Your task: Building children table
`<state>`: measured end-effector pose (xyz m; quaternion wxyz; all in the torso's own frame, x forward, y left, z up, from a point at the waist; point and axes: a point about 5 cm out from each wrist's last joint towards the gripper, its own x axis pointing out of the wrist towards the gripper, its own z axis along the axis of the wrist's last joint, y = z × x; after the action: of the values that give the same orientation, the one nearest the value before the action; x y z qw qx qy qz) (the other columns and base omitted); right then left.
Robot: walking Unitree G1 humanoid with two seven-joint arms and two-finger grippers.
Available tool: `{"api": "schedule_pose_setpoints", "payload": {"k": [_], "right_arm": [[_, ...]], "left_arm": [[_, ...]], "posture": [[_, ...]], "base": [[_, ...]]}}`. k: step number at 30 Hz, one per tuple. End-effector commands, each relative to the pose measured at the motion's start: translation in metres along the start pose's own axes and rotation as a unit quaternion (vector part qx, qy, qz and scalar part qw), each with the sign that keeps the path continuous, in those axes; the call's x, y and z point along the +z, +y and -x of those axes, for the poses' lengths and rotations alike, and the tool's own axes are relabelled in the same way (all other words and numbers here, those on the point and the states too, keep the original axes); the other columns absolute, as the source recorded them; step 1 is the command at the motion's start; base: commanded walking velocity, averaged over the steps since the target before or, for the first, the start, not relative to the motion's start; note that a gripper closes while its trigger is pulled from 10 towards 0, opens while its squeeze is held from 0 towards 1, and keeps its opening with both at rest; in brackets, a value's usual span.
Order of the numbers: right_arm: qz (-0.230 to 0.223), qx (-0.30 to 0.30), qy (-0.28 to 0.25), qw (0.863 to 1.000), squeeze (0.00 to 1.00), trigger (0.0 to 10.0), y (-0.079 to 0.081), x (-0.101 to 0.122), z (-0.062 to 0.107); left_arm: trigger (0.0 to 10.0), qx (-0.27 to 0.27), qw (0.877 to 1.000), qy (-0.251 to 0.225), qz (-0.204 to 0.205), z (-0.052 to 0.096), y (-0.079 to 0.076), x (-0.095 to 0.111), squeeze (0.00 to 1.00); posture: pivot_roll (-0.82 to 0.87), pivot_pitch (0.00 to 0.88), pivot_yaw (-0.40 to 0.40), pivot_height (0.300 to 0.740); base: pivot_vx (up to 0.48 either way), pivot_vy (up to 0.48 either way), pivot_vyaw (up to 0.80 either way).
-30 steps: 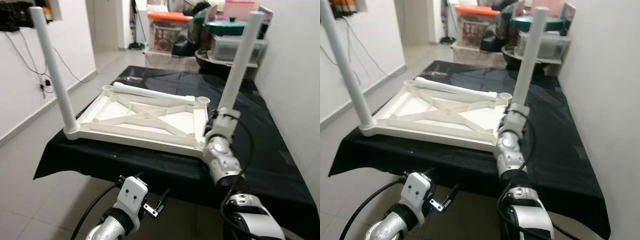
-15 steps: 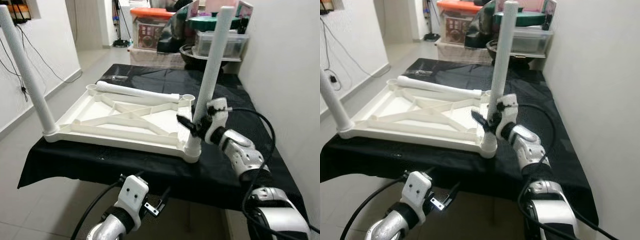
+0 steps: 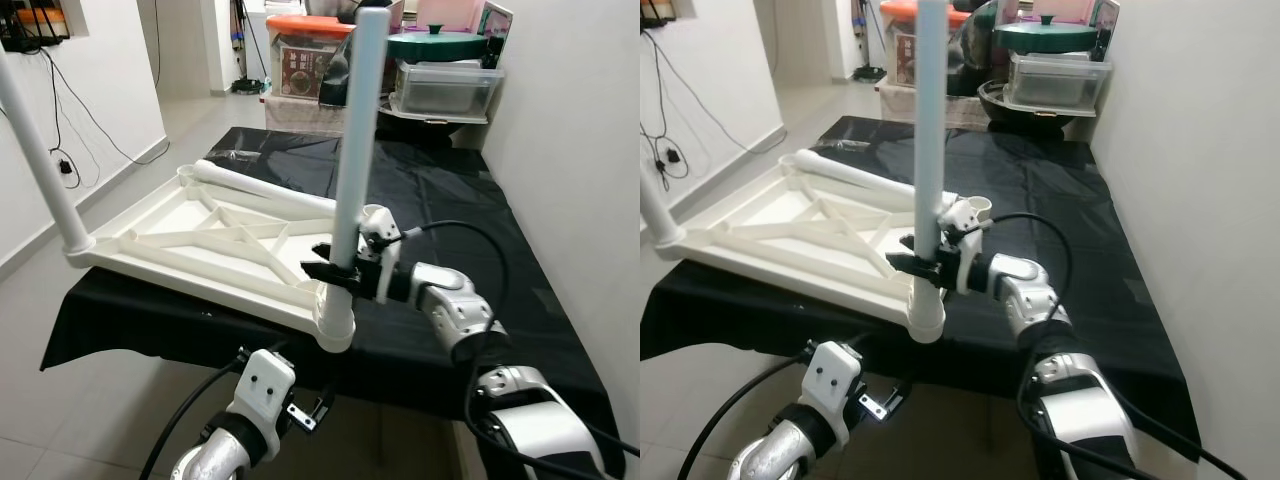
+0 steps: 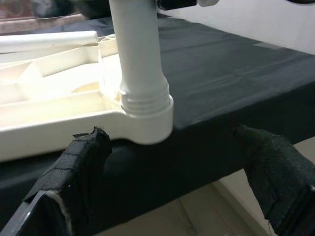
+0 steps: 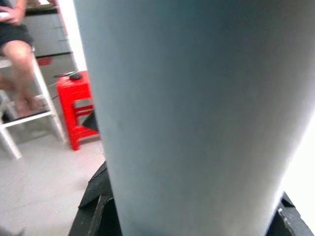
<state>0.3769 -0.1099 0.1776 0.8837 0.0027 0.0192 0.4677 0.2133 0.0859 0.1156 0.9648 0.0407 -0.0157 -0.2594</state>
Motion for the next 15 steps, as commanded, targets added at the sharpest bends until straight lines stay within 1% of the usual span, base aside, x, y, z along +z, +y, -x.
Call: {"api": "schedule_pose_setpoints", "payload": {"k": [1, 2, 3, 4, 5, 6, 7, 8, 9, 11, 12, 13, 14, 15], "right_arm": [[0.000, -0.036, 0.005, 0.999, 0.00, 0.0, -0.006, 0.001, 0.001], [-0.012, -0.123, 0.004, 0.992, 0.00, 0.0, -0.016, 0.000, 0.002], [-0.029, -0.243, 0.010, 0.970, 0.00, 0.0, -0.031, -0.001, 0.009], [-0.043, -0.381, 0.021, 0.923, 0.00, 0.0, -0.046, -0.005, 0.024], [-0.043, -0.381, 0.021, 0.923, 0.00, 0.0, -0.046, -0.005, 0.024], [-0.050, -0.523, 0.032, 0.850, 0.00, 0.0, -0.058, -0.011, 0.046], [-0.050, -0.523, 0.032, 0.850, 0.00, 0.0, -0.058, -0.011, 0.046], [-0.063, -0.607, 0.037, 0.791, 0.00, 0.0, -0.060, -0.018, 0.064], [-0.072, -0.648, 0.040, 0.757, 0.00, 0.0, -0.060, -0.023, 0.074], [-0.072, -0.648, 0.040, 0.757, 0.00, 0.0, -0.060, -0.023, 0.074], [-0.079, -0.666, 0.042, 0.741, 0.00, 0.0, -0.055, -0.027, 0.076], [-0.087, -0.673, 0.040, 0.734, 0.00, 0.0, -0.050, -0.031, 0.072], [-0.088, -0.675, 0.035, 0.731, 0.00, 0.0, -0.045, -0.032, 0.064], [-0.088, -0.675, 0.035, 0.731, 0.00, 0.0, -0.045, -0.032, 0.064]], "left_arm": [[10.0, -0.002, 1.000, 0.009, -0.002, 0.001, 0.000, -0.004, 0.00], [10.0, -0.002, 1.000, 0.009, -0.002, 0.001, 0.000, -0.004, 0.00], [10.0, -0.001, 1.000, 0.010, -0.002, 0.001, 0.000, -0.004, 0.00], [10.0, -0.002, 1.000, 0.010, -0.002, 0.001, 0.001, -0.004, 0.00], [10.0, -0.002, 1.000, 0.010, -0.002, 0.001, 0.001, -0.004, 0.00], [10.0, -0.003, 1.000, 0.010, -0.001, 0.001, 0.001, -0.004, 0.00], [10.0, -0.003, 1.000, 0.010, -0.001, 0.001, 0.001, -0.004, 0.00], [10.0, -0.004, 1.000, 0.010, -0.001, 0.001, 0.001, -0.004, 0.00], [10.0, -0.005, 1.000, 0.011, -0.001, 0.001, 0.000, -0.005, 0.00], [10.0, -0.005, 1.000, 0.011, -0.001, 0.001, 0.000, -0.005, 0.00], [10.0, -0.006, 1.000, 0.011, -0.001, 0.000, 0.000, -0.005, 0.00], [10.0, -0.006, 1.000, 0.011, -0.002, 0.000, 0.000, -0.005, 0.00], [10.0, -0.006, 1.000, 0.010, -0.002, 0.000, 0.000, -0.005, 0.00], [10.0, -0.006, 1.000, 0.010, -0.002, 0.000, 0.000, -0.005, 0.00]], "posture": [[0.08, 0.000, -0.081, 0.740], [0.08, 0.000, -0.081, 0.740], [0.07, 0.000, -0.078, 0.740], [0.07, 0.000, -0.073, 0.740], [0.07, 0.000, -0.073, 0.740], [0.07, 0.000, -0.073, 0.740], [0.07, 0.000, -0.073, 0.740], [0.06, 0.000, -0.071, 0.740], [0.07, 0.000, -0.067, 0.740], [0.07, 0.000, -0.067, 0.740], [0.07, 0.000, -0.072, 0.740], [0.07, 0.000, -0.072, 0.740], [0.07, 0.000, -0.072, 0.740], [0.07, 0.000, -0.072, 0.740]], "base": [[0.000, 0.000, 0.00], [0.000, 0.000, 0.00], [0.000, 0.000, 0.00], [0.000, 0.000, 0.00], [0.000, 0.000, 0.00], [0.000, 0.000, 0.00], [0.000, 0.000, 0.00], [0.000, 0.000, 0.00], [0.000, 0.000, 0.00], [0.000, 0.000, 0.00], [0.000, 0.000, 0.00], [0.000, 0.000, 0.00], [0.000, 0.000, 0.00], [0.000, 0.000, 0.00]]}}
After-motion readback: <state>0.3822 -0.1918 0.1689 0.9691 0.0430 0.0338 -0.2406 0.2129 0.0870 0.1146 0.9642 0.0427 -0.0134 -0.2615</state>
